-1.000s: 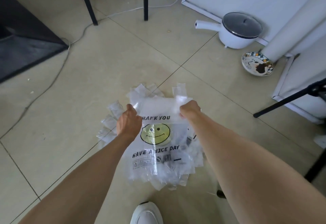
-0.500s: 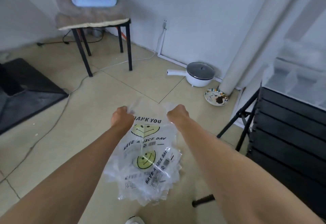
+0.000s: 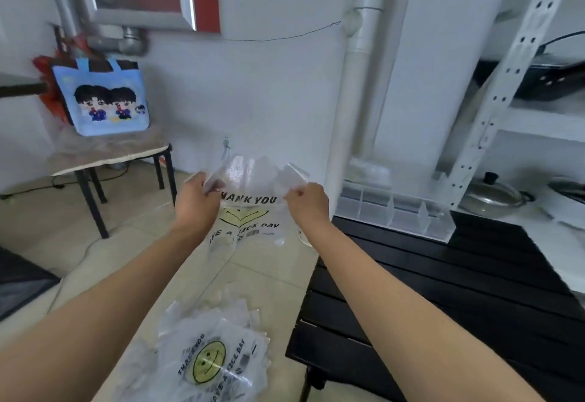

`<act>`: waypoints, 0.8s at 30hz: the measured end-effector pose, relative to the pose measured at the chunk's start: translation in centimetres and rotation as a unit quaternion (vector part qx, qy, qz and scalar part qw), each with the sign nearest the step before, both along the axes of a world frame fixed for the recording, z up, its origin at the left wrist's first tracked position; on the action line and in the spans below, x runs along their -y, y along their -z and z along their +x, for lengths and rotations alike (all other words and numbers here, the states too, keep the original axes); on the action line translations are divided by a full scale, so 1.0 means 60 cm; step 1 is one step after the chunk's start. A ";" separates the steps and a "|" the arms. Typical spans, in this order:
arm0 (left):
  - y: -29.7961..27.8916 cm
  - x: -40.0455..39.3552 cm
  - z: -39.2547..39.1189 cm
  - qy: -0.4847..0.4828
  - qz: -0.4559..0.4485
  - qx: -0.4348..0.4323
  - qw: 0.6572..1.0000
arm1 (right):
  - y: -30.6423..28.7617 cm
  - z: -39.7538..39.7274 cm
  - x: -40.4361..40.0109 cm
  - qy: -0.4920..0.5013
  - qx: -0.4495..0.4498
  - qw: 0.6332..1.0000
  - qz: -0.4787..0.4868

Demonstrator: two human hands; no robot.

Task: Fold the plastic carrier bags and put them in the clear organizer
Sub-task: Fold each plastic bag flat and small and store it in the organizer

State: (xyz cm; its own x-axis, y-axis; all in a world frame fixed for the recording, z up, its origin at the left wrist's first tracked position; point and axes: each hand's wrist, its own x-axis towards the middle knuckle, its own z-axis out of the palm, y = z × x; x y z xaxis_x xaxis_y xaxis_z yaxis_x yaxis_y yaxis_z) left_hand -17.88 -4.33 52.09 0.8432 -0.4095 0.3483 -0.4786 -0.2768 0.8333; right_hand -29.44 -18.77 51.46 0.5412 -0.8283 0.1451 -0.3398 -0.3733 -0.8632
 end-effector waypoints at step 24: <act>0.131 0.071 -0.273 0.354 0.026 0.327 0.876 | 0.117 -0.467 0.011 0.157 0.179 0.964 -0.116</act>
State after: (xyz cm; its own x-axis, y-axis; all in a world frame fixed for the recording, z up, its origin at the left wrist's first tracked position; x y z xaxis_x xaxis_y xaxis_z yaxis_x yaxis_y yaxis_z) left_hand -34.28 -8.59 44.24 -0.0016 -0.7788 0.6273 -0.9155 0.2535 0.3124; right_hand -57.46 -19.45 44.46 0.1503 -0.8661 0.4767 -0.1624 -0.4973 -0.8523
